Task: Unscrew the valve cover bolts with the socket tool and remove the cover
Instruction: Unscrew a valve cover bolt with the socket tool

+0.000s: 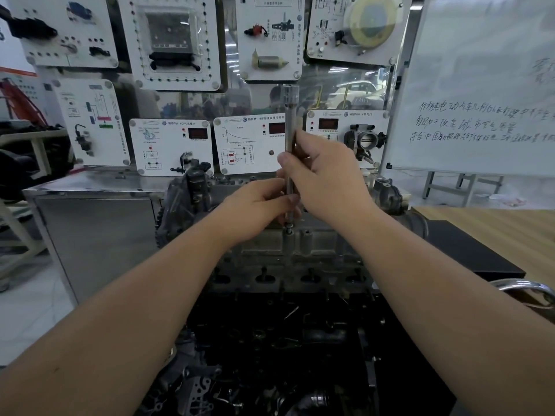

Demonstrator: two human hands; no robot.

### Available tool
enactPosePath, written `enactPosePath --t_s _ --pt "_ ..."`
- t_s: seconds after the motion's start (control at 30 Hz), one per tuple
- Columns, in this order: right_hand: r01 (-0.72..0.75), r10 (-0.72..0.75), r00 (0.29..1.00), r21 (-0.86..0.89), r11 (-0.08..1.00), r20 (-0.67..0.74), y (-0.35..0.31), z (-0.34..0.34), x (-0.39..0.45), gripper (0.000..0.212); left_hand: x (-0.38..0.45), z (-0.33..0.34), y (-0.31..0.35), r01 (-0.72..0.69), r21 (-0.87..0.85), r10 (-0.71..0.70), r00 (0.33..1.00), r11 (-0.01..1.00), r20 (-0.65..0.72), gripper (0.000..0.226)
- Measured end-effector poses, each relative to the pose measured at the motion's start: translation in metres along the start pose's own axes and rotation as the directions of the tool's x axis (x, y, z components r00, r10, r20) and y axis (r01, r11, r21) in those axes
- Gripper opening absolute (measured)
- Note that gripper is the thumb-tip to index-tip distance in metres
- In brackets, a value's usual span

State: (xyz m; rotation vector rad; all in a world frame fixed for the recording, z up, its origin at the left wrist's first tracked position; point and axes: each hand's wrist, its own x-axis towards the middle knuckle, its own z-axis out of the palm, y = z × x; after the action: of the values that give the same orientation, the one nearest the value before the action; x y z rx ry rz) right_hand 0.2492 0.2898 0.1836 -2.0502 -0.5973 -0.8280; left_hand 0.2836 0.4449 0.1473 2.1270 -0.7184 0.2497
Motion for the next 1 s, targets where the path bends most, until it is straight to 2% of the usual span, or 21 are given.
enactPosePath --t_s 0.13,0.33,0.4,0.43,0.53,0.6,0.77,0.9,1.0 --pt "-0.059 0.055 0.998 0.202 0.977 0.026 0.009 0.007 -0.007 0.042 -0.001 -0.003 -0.001 -0.010 0.029 0.010 1.000 1.000 0.000 0.019" --pt "-0.056 0.110 0.985 0.354 0.934 -0.135 0.022 0.027 -0.013 0.016 -0.003 0.004 0.008 -0.031 0.145 0.036 0.999 0.989 -0.037 0.030" --pt "-0.036 0.092 0.986 0.363 0.931 -0.140 0.028 0.030 -0.014 0.010 -0.004 0.004 0.009 -0.023 0.144 0.028 0.999 0.989 -0.033 0.033" --pt "-0.031 0.083 0.989 0.373 0.927 -0.124 0.030 0.030 -0.014 0.010 -0.004 0.003 0.009 -0.017 0.133 0.020 1.000 0.991 -0.021 0.035" --pt "-0.030 0.086 0.990 0.436 0.899 -0.111 0.036 0.032 -0.014 0.029 -0.004 -0.002 0.008 -0.020 0.082 0.018 1.000 0.996 0.017 0.035" --pt "-0.001 0.089 0.987 0.537 0.843 -0.137 0.039 0.037 -0.016 0.024 -0.003 -0.003 0.007 -0.018 0.073 0.017 1.000 0.997 0.018 0.038" --pt "0.055 0.147 0.957 0.657 0.752 -0.249 0.040 0.052 -0.020 0.013 0.005 0.002 0.002 -0.037 0.117 0.037 0.999 0.992 0.000 0.021" --pt "0.057 0.163 0.939 0.607 0.792 -0.302 0.037 0.056 -0.006 0.006 0.006 0.003 0.004 -0.071 0.149 0.073 0.997 0.986 -0.005 0.022" --pt "0.068 0.134 0.945 0.578 0.813 -0.299 0.038 0.054 -0.004 0.010 0.004 0.003 0.005 -0.052 0.121 0.052 0.999 0.991 0.001 0.025"
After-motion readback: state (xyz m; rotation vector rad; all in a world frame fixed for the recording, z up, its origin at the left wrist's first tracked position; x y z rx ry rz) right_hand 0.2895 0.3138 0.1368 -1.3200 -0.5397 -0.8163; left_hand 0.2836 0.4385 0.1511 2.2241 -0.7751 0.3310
